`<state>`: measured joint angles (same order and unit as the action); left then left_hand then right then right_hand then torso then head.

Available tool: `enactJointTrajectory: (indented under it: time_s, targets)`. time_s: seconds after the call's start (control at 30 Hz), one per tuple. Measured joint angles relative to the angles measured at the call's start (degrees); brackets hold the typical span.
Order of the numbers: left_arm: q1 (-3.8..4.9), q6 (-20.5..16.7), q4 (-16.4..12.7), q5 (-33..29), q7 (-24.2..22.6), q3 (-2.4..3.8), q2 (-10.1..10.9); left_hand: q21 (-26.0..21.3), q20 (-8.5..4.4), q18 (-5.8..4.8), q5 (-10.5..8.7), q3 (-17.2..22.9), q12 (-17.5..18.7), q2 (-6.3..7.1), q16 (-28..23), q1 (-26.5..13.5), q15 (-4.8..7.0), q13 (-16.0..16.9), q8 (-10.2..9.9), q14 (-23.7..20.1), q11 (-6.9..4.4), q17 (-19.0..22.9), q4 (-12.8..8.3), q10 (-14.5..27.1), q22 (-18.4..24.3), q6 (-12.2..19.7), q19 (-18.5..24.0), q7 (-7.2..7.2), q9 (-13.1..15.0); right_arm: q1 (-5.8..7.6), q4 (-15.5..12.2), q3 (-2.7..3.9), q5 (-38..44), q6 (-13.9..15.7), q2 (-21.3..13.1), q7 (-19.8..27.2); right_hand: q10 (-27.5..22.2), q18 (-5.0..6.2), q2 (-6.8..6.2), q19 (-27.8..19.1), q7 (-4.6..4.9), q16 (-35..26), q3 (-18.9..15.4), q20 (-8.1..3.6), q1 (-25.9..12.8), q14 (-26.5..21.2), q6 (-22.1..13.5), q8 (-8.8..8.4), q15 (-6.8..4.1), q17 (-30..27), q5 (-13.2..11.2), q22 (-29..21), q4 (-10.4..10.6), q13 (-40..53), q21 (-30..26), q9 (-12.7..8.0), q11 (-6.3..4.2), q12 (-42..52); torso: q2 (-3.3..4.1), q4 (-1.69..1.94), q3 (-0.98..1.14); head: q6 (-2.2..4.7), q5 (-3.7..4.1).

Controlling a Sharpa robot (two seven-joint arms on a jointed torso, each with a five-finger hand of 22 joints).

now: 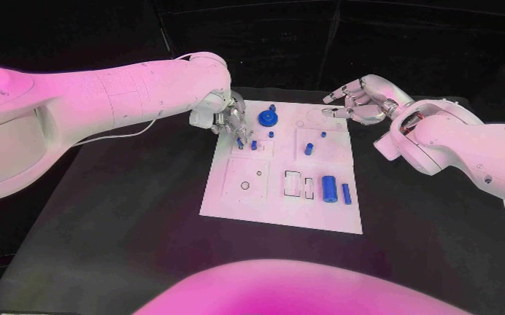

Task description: Assemble the parts on the task board

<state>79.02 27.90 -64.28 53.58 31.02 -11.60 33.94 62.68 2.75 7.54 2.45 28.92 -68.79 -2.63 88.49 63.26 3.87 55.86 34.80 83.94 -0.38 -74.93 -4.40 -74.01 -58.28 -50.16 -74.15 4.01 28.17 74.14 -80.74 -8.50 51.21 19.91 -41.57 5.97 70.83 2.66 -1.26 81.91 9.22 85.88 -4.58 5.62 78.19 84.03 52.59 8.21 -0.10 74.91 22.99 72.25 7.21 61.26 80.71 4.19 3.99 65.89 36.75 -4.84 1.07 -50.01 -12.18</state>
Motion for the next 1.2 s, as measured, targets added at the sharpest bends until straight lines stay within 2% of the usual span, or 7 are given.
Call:
enactJointTrajectory:
  time_s: [1.2]
  targets:
    - [-0.56, -0.1, 0.1, 1.0, 0.3, -0.11, -0.2, 0.0, 0.00, 0.00, 0.03, 0.2, 0.0, -0.25, 0.0, -0.3, 0.00, -0.1, 0.0, 0.0, 0.30, 0.0, 0.2, -0.1, -0.1, 0.1, 0.0, 0.09, 0.0, 0.00, 0.2, 0.00, 0.0, -0.3, 0.3, 0.0, 0.0, 0.00, 0.00, 0.0, 0.00, 0.0, -0.2, 0.00, 0.0, 0.0, 0.0, 0.00, 0.00, 0.0, 0.0, 0.0, 0.2, 0.0, 0.0, 0.0, 0.00, 0.0, 0.01, 0.01, -0.01, 0.00, -0.08]
